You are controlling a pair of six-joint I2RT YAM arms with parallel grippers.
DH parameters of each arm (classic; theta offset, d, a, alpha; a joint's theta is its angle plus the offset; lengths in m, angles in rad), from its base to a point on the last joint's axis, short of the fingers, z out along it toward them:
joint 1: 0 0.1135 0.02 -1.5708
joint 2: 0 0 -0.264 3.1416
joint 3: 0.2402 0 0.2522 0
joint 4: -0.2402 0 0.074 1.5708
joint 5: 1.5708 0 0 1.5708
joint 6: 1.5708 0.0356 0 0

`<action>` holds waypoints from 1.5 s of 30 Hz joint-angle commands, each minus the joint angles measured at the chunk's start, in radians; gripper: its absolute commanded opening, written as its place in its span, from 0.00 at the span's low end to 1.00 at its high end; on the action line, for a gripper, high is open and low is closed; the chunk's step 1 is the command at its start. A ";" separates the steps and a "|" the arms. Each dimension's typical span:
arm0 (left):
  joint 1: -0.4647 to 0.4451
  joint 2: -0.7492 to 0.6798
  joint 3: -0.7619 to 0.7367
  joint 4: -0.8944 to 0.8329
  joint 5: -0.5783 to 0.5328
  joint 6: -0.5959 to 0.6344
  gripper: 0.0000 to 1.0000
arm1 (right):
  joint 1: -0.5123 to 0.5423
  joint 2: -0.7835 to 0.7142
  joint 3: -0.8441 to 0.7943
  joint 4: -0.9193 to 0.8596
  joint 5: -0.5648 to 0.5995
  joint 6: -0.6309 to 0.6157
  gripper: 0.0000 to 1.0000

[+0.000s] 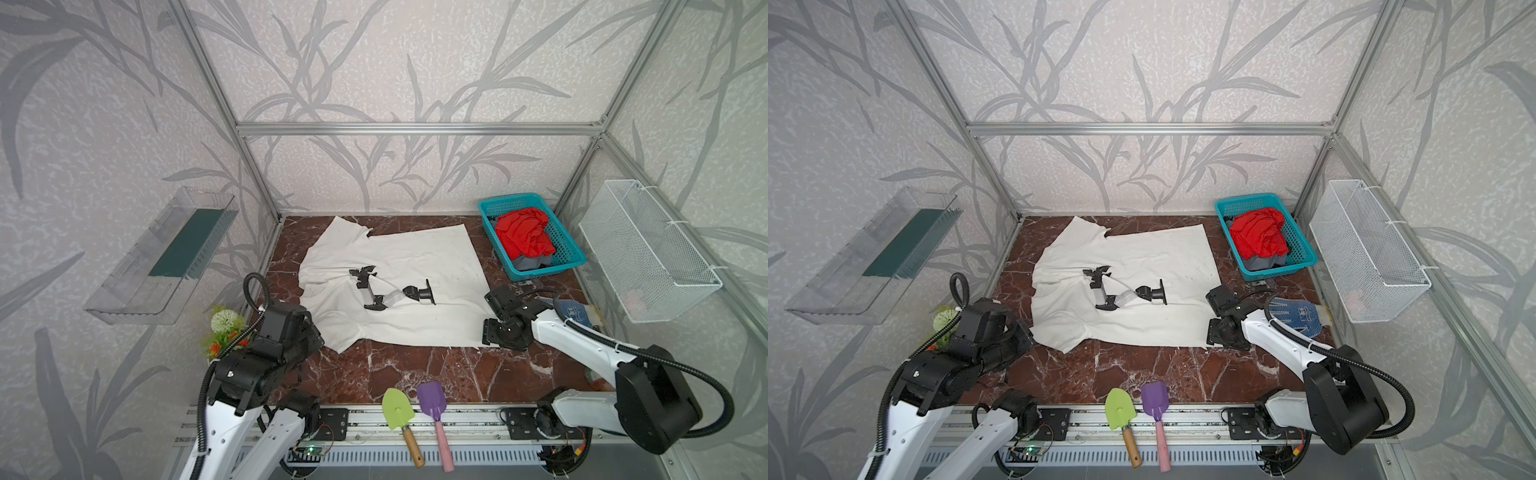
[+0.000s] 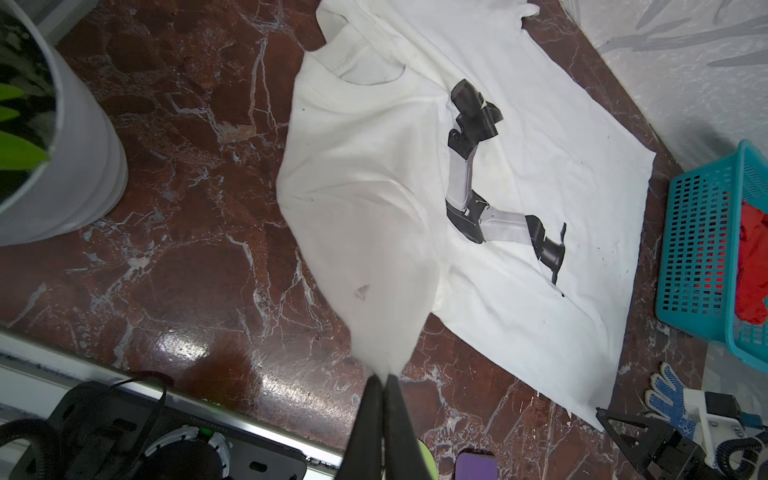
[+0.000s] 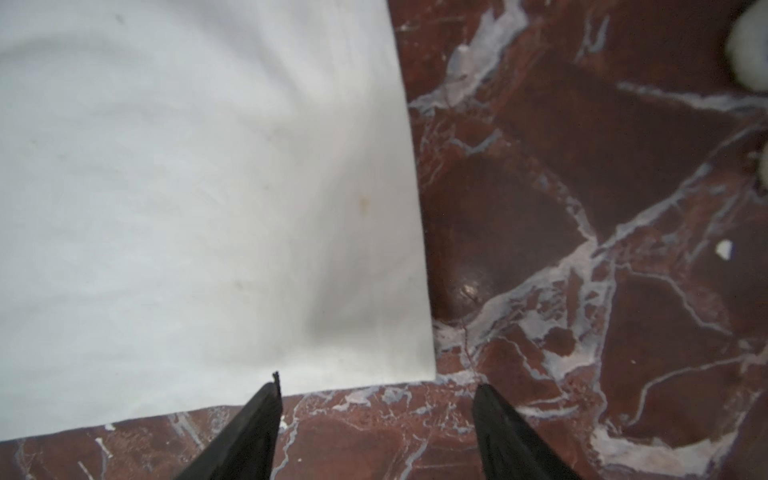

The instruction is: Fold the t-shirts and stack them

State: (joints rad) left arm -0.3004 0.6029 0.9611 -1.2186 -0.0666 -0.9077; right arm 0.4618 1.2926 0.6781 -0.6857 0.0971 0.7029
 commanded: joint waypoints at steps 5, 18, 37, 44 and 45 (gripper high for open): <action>-0.005 0.007 -0.020 -0.039 -0.023 0.017 0.00 | -0.019 -0.028 -0.039 0.002 0.011 0.054 0.54; -0.005 -0.025 -0.079 -0.049 -0.031 0.016 0.00 | -0.046 0.068 -0.042 0.078 -0.045 0.021 0.41; -0.008 -0.159 -0.275 -0.115 -0.035 -0.208 0.22 | -0.150 -0.053 0.012 -0.059 -0.033 -0.037 0.02; -0.006 -0.075 -0.275 -0.046 -0.025 -0.146 0.43 | -0.134 -0.094 0.071 -0.038 -0.101 -0.114 0.32; -0.010 -0.078 -0.272 -0.056 -0.036 -0.151 0.43 | -0.121 -0.089 0.095 -0.050 -0.093 -0.122 0.38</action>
State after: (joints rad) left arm -0.3054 0.5114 0.6708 -1.2701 -0.0734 -1.0634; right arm 0.3225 1.2106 0.7143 -0.7048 0.0174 0.6296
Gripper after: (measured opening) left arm 0.426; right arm 0.354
